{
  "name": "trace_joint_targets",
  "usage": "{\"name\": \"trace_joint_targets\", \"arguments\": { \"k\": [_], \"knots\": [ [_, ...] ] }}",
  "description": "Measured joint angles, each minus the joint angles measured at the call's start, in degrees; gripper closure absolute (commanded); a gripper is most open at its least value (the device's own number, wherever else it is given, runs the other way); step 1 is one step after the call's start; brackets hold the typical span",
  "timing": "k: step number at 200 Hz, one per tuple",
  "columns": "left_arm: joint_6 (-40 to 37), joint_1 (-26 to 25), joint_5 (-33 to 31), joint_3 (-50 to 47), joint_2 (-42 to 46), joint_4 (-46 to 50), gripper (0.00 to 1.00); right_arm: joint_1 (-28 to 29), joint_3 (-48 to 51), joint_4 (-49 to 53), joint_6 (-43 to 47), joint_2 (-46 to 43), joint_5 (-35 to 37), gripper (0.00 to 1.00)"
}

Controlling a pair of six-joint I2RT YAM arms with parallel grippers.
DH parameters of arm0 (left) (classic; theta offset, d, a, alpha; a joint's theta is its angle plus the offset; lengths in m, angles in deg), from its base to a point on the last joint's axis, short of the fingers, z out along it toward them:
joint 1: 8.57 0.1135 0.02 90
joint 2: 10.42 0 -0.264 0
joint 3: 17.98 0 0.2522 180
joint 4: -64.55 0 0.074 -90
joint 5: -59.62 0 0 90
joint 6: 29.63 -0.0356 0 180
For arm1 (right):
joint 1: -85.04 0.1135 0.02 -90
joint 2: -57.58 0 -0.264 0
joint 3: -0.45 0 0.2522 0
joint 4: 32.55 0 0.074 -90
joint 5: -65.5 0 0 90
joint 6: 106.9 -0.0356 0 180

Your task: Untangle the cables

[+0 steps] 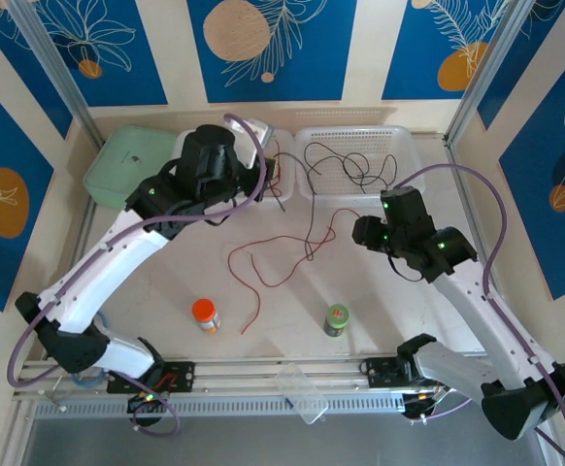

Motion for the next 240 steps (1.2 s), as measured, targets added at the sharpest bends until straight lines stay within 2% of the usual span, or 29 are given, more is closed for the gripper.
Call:
{"name": "trace_joint_targets", "arguments": {
  "k": [39,91,159,240],
  "knots": [
    [-0.9,-0.9,2.8,9.0,-5.0,-4.4,1.0,-0.4,0.5,0.2,-0.2,-1.5,0.0,0.55],
    [-4.2,-1.2,3.0,11.0,-8.2,-14.5,1.0,-0.7,0.9,0.7,-0.8,-2.3,0.0,0.55],
    [-9.4,-1.2,-2.2,15.0,-23.1,-25.8,1.0,-1.1,1.1,2.4,-1.5,-6.6,0.3,0.55],
    [-15.3,-1.3,-10.7,24.8,-39.1,-33.4,1.0,-1.4,3.2,6.1,-2.1,-10.0,0.5,0.55]
  ]
}}
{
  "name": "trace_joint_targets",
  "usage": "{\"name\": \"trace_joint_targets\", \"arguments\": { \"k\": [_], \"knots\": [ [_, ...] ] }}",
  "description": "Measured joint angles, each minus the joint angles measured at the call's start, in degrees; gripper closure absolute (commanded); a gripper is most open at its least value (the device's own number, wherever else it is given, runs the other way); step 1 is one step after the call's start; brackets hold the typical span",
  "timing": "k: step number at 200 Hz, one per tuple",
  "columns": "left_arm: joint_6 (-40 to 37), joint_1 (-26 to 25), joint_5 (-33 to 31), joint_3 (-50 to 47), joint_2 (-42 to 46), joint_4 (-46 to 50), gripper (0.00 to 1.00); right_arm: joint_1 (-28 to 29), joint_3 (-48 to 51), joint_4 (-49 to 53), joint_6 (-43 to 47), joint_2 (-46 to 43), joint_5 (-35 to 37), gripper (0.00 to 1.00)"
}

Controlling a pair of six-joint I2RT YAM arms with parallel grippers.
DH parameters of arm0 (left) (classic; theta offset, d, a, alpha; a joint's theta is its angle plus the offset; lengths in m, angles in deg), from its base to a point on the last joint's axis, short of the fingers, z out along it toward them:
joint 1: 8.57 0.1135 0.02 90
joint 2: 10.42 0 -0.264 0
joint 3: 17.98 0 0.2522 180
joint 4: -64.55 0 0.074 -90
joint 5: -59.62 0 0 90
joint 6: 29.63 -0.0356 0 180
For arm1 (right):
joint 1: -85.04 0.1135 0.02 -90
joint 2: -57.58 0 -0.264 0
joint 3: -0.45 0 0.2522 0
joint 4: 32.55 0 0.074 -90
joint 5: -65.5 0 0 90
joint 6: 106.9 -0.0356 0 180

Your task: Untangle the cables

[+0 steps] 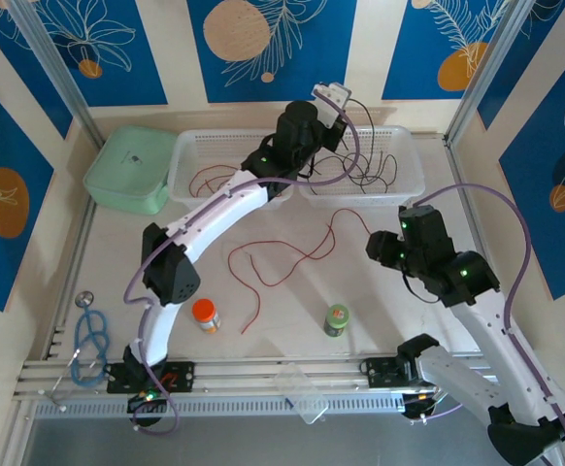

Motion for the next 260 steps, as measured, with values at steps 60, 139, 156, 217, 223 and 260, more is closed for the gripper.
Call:
{"name": "trace_joint_targets", "arguments": {
  "k": [60,139,156,217,223,260],
  "knots": [
    [-1.7,0.0,-4.5,5.7,-7.0,-3.5,1.0,-1.8,1.0,0.5,0.0,-0.5,-0.1,0.55],
    [-6.2,0.0,-8.7,6.1,-21.2,-6.3,0.98,-2.6,1.7,0.5,0.1,-0.5,-1.4,0.55],
    [-6.2,0.0,-9.2,6.1,-23.1,-6.2,0.97,-2.9,2.3,0.4,0.1,-0.5,-1.6,0.55],
    [-6.1,0.0,-9.6,6.7,-24.1,-4.0,0.72,-3.1,2.9,-0.2,0.1,-0.1,-2.9,0.55],
    [-6.1,0.0,-9.6,6.7,-24.1,-3.6,0.68,-3.1,2.9,-0.2,0.1,0.0,-2.9,0.55],
    [-6.4,0.0,-8.9,6.7,-24.0,-1.2,0.47,-3.2,2.9,-0.4,0.1,0.0,-3.1,0.55]
  ]
}}
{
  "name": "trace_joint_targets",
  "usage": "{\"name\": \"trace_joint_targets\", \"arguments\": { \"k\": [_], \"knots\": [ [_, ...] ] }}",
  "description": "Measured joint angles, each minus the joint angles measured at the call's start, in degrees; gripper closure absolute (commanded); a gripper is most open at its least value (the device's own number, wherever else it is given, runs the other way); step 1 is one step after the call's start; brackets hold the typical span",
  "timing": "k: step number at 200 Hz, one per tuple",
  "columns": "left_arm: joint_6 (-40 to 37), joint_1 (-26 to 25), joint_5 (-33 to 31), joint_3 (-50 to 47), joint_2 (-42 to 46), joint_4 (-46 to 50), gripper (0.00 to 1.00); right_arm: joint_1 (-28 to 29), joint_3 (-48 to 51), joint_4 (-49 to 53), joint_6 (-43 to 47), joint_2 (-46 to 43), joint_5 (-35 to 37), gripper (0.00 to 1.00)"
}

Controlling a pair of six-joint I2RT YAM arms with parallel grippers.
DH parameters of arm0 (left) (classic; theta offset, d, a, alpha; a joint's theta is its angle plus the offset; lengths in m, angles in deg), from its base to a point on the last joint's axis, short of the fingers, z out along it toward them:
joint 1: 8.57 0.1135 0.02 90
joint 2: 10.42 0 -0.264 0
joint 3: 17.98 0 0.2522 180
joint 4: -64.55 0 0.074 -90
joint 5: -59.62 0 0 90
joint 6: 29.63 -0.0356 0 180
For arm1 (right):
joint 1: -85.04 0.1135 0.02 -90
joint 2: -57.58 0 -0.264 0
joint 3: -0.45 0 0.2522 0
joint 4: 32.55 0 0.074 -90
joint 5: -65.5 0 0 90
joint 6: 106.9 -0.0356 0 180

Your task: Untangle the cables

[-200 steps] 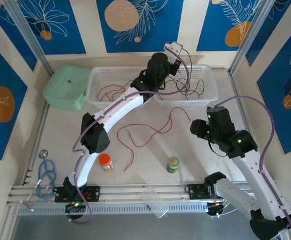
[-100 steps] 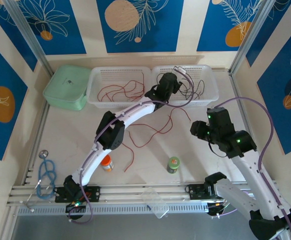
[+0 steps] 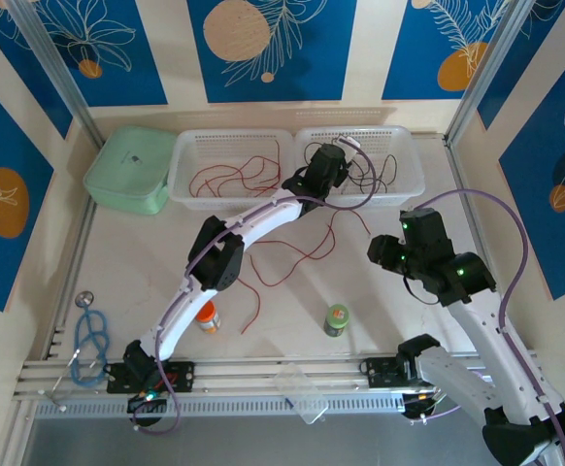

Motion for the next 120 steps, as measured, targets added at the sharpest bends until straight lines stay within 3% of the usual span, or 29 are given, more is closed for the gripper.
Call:
{"name": "trace_joint_targets", "arguments": {
  "k": [67,93,120],
  "knots": [
    [0.4,0.0,3.7,0.0,7.4,3.2,0.33,2.5,2.5,-1.8,-1.3,2.1,-0.4,0.55],
    [0.8,-0.1,4.8,-2.6,16.3,4.1,0.28,7.2,4.0,-3.9,-3.0,5.7,-0.3,0.55],
    [2.1,-0.3,4.9,-11.7,29.9,3.8,0.26,12.3,4.7,-6.1,-5.2,10.5,0.1,0.54]
  ]
}}
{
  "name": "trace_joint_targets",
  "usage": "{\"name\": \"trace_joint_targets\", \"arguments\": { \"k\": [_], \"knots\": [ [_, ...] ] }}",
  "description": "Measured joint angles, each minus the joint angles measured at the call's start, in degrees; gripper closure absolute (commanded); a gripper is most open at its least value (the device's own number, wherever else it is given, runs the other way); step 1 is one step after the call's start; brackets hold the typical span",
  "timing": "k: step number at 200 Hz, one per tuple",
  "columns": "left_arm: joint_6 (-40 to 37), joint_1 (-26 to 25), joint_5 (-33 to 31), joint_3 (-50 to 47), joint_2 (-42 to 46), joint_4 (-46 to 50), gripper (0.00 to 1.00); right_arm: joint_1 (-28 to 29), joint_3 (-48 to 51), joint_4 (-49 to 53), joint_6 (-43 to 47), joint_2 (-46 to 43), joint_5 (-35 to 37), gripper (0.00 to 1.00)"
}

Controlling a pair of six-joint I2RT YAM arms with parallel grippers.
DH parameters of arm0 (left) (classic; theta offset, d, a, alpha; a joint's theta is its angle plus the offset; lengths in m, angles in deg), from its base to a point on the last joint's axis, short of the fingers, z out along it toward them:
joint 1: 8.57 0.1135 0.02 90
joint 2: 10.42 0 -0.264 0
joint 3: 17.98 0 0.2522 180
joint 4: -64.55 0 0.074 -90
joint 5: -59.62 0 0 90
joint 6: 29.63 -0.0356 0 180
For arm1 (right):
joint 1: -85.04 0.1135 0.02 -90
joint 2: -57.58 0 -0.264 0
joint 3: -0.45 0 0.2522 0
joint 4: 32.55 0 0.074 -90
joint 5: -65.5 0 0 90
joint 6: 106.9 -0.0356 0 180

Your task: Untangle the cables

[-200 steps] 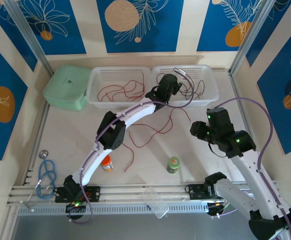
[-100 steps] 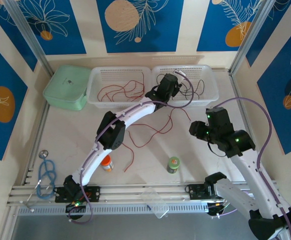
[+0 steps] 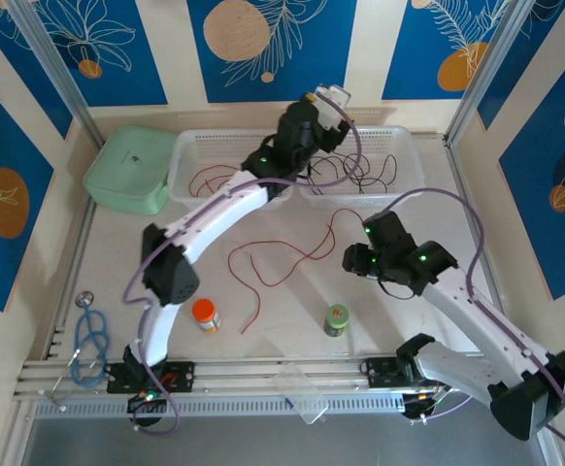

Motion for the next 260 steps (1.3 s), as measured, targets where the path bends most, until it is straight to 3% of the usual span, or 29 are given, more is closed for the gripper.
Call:
{"name": "trace_joint_targets", "arguments": {
  "k": [48,80,111,141,188,260],
  "knots": [
    [5.0,-0.2,-1.6,-26.5,24.0,-0.7,0.23,8.0,0.1,-5.4,-8.5,11.6,0.1,0.48],
    [9.5,-0.2,-3.6,-39.8,34.2,4.3,0.22,11.7,0.3,-11.7,-17.4,20.2,-1.7,0.4],
    [14.4,-0.2,-4.1,-49.7,44.2,9.5,0.22,13.7,0.3,-18.4,-26.2,26.8,-3.6,0.38],
    [18.0,-0.2,-4.1,-54.3,52.7,13.2,0.22,15.0,-0.5,-22.1,-33.1,33.2,-4.3,0.39],
    [22.1,-0.2,-3.6,-57.5,58.5,18.7,0.22,15.9,-5.1,-23.9,-37.7,40.3,-4.5,0.53],
    [25.9,-0.2,-0.2,-61.9,59.0,23.6,0.22,17.8,-9.1,-20.7,-36.0,38.0,0.0,0.54]
  ]
}}
